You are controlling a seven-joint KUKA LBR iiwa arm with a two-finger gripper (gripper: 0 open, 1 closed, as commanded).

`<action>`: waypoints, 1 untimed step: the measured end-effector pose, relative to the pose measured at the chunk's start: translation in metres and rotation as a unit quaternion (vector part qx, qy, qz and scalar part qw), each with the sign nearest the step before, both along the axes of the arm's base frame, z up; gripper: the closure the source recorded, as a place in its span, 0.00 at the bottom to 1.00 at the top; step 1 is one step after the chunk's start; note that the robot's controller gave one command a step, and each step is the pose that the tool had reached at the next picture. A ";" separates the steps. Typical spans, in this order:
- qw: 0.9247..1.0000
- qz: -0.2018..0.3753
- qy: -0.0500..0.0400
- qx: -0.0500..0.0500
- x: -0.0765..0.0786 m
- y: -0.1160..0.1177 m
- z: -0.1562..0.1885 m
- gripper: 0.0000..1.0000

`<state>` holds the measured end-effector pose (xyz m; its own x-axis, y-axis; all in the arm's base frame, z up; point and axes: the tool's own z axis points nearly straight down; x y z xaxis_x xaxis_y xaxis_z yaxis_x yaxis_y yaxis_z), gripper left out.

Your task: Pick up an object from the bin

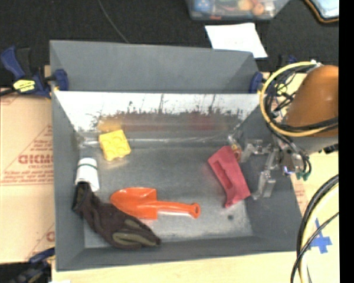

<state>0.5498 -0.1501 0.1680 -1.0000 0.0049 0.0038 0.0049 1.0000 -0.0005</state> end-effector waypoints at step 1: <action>1.000 0.002 -0.004 -0.001 0.002 0.001 0.005 0.00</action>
Offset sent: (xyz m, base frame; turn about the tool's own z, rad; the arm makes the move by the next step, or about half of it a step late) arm -0.0489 0.1288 -0.0980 0.2291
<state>0.5517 -0.1494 0.1725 -1.0000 0.0003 -0.0038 0.0003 1.0000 -0.0021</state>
